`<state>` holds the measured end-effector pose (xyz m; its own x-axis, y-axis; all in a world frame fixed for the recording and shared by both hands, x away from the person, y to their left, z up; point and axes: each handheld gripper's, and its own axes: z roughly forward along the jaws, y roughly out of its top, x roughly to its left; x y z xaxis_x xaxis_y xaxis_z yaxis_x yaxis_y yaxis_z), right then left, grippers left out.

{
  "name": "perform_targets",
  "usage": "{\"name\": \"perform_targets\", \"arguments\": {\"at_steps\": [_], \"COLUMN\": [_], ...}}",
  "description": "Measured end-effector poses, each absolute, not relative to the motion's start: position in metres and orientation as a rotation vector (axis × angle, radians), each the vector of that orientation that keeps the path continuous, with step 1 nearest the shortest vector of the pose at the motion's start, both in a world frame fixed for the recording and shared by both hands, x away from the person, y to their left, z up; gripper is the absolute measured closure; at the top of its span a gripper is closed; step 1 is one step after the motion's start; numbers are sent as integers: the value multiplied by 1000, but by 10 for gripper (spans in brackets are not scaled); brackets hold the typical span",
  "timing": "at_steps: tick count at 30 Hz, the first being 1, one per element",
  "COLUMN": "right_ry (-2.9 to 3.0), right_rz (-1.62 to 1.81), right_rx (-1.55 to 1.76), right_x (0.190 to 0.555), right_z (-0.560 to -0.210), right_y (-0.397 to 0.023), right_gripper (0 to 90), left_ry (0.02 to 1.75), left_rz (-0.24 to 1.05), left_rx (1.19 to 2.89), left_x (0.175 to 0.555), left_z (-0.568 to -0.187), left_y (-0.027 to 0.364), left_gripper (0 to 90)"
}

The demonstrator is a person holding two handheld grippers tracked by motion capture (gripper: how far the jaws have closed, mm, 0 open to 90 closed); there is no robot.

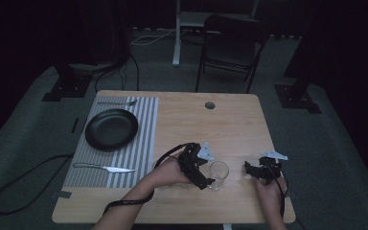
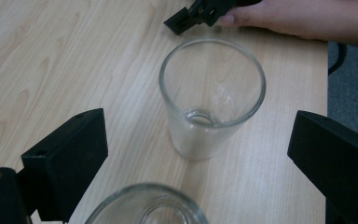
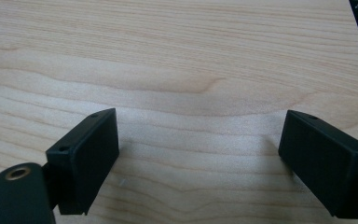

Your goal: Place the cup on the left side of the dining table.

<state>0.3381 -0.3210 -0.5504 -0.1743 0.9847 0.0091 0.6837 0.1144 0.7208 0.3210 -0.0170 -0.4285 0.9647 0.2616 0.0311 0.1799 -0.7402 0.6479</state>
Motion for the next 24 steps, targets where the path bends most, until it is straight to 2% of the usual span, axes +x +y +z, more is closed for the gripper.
{"name": "perform_targets", "arguments": {"at_steps": [24], "right_ry": [1918], "right_rz": [825], "right_rx": [1614], "right_x": [338], "right_z": [-550], "right_y": [-321], "right_gripper": [117], "left_ry": [246], "left_rz": [143], "left_rx": [2543], "left_x": [326], "left_z": [-434], "left_y": [-62], "left_gripper": [52]}}
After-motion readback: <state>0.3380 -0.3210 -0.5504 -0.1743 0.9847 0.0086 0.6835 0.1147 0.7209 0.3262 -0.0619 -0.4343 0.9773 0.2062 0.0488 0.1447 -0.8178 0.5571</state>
